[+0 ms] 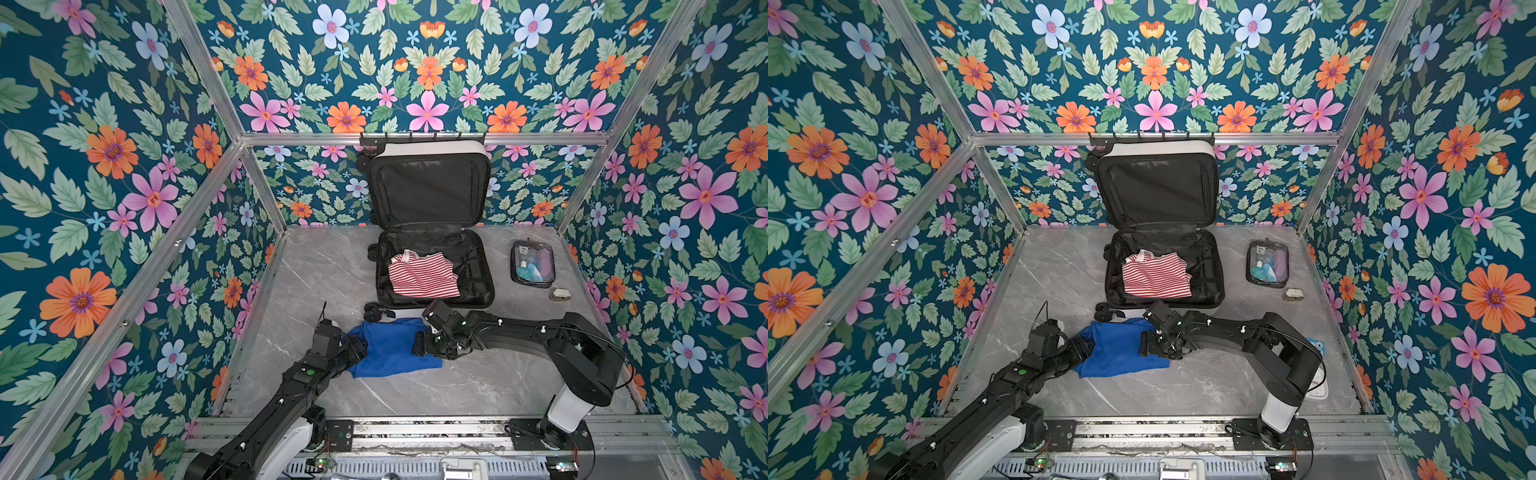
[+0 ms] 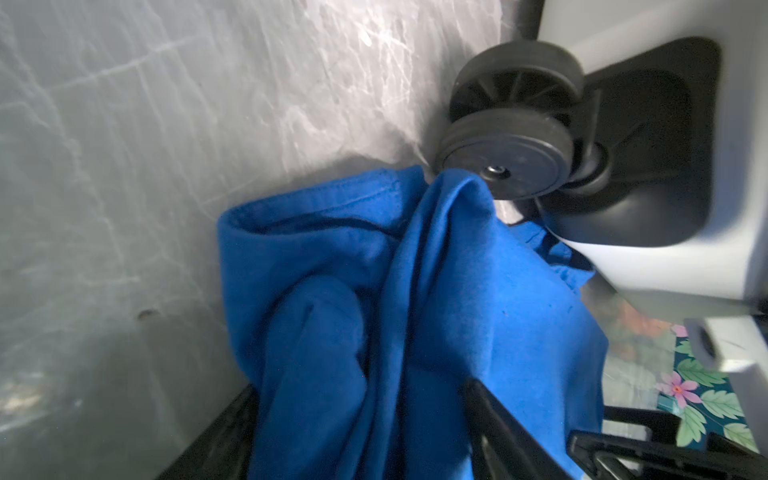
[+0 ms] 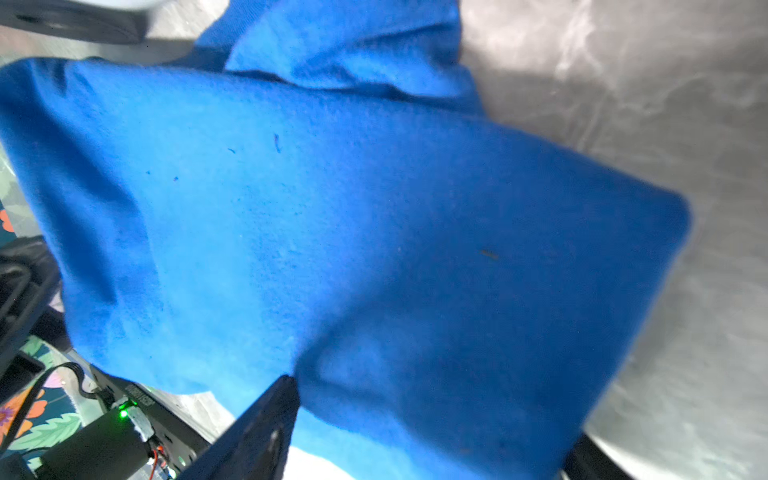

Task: Pack the luggage
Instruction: 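Grasp the blue shirt's opposite edges with the left and right grippers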

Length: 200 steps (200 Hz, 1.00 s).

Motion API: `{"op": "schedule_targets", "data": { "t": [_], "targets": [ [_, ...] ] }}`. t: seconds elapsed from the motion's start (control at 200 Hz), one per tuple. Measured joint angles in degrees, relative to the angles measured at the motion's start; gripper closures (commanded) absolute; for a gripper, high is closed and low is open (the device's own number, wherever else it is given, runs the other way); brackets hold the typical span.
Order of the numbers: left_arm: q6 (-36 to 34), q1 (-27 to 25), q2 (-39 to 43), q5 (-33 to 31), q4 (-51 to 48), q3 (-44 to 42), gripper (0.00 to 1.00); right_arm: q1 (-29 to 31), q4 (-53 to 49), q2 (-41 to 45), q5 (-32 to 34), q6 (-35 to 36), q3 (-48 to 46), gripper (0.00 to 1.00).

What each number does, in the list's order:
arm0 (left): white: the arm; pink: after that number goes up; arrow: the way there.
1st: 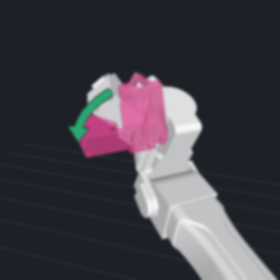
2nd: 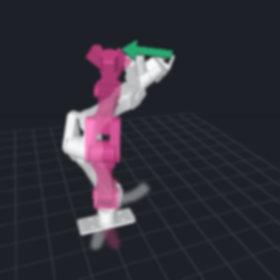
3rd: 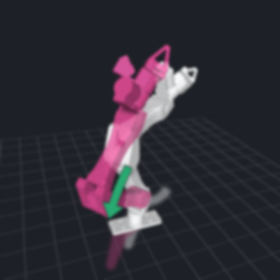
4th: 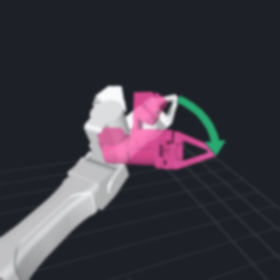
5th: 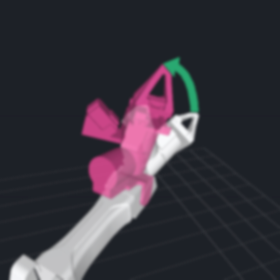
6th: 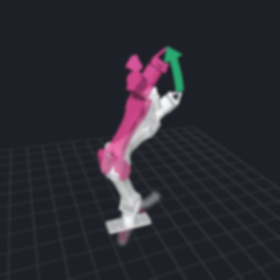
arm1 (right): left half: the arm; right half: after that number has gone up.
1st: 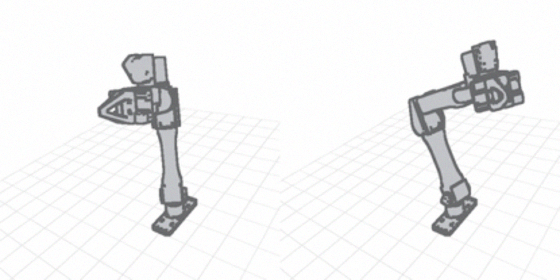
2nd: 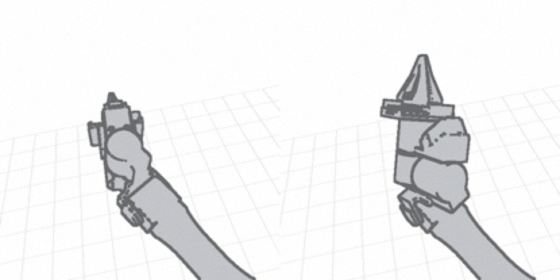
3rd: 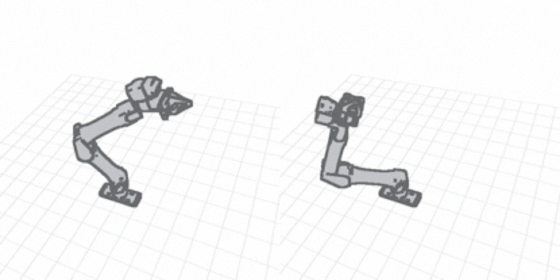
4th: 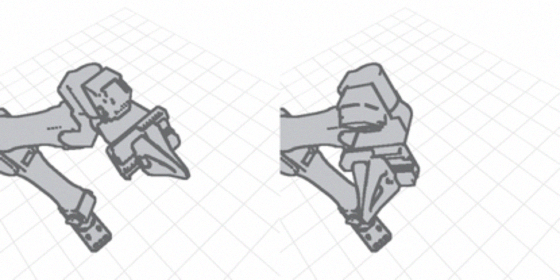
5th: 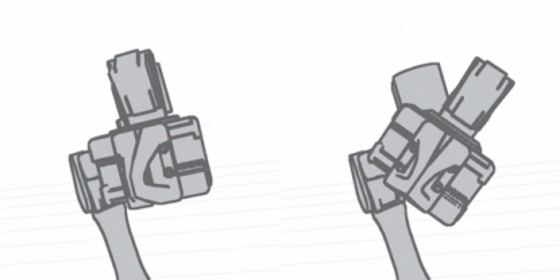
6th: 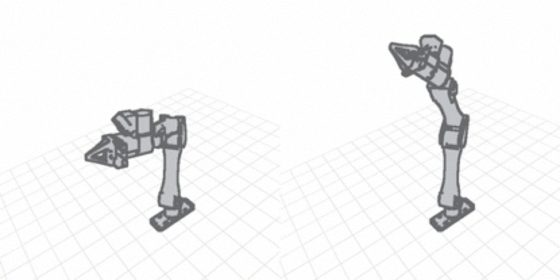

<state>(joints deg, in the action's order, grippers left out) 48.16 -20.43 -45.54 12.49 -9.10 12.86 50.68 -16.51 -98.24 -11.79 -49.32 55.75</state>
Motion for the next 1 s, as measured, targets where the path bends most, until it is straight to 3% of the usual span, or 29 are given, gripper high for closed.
{"op": "schedule_targets", "data": {
  "t": [0.34, 0.765, 0.88, 1.0],
  "targets": [
    [1.5, 0.0, 4.4, -3.7, -7.4, 2.3, 0.21, 0.2, -0.1, 0.0, 0.0, -0.2, 0.1, 0.19],
    [1.2, 0.0, -2.1, 1.6, 2.5, -0.4, 0.25, 0.3, -0.2, -0.9, -0.1, -0.4, 1.0, 0.2],
    [1.2, 0.0, -1.7, 2.5, 3.1, -1.0, 0.34, 0.5, -0.3, -1.2, 0.0, -0.6, 1.6, 0.26],
    [1.2, 0.0, -1.7, 3.5, 3.0, -1.6, 0.58, 0.9, -0.4, -1.2, -0.1, -0.7, 1.6, 0.41]
  ]
}}
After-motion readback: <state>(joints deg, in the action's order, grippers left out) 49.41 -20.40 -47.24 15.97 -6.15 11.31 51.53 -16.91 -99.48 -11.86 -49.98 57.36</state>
